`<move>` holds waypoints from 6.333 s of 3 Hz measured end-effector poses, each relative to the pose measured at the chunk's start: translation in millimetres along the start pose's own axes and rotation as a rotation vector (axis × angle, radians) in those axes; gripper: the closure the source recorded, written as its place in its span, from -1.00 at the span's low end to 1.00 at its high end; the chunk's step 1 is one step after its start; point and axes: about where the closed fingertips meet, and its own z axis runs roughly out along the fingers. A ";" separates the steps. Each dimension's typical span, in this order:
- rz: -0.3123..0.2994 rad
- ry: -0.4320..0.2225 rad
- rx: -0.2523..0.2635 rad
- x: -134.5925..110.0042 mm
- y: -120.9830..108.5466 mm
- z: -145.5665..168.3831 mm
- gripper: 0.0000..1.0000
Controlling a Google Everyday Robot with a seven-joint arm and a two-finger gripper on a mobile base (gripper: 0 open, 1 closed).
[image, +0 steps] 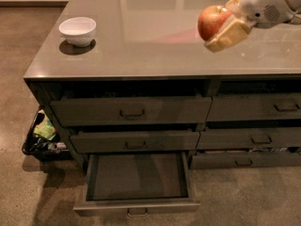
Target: Place apple into bottom drawer
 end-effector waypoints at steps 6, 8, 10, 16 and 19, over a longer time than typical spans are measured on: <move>0.314 0.011 -0.016 153.0 70.9 15.2 1.00; 0.419 0.020 -0.065 217.3 81.9 76.8 1.00; 0.581 0.005 -0.156 289.1 130.0 166.3 1.00; 0.785 -0.093 -0.279 368.1 241.4 338.9 1.00; 0.967 -0.021 -0.327 390.2 273.5 447.4 1.00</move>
Offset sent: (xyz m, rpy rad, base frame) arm -0.0607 -0.0610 -0.0542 0.0539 0.0882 -0.1410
